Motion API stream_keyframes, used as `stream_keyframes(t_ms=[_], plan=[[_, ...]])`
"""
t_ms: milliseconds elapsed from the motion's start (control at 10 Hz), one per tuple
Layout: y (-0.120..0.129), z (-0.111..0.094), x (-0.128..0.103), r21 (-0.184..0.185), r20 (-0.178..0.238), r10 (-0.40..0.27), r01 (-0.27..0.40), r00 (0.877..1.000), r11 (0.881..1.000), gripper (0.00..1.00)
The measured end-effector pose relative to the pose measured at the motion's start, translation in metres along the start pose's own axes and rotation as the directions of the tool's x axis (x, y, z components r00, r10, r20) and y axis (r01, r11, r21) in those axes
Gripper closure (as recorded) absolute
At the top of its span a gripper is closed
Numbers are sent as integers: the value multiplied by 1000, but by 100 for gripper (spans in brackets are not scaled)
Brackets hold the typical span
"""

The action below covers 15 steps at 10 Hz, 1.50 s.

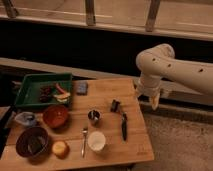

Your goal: Wipe red bowl with brush

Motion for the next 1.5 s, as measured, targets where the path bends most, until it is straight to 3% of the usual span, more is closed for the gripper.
stream_keyframes(t_ms=[1000, 1300, 1500], plan=[[0, 0, 1, 3, 4, -2, 2, 1000, 1000, 35], [17, -10, 17, -24, 15, -102, 102, 995, 994, 35], [52, -14, 44, -61, 3, -242, 242, 970, 968, 35]])
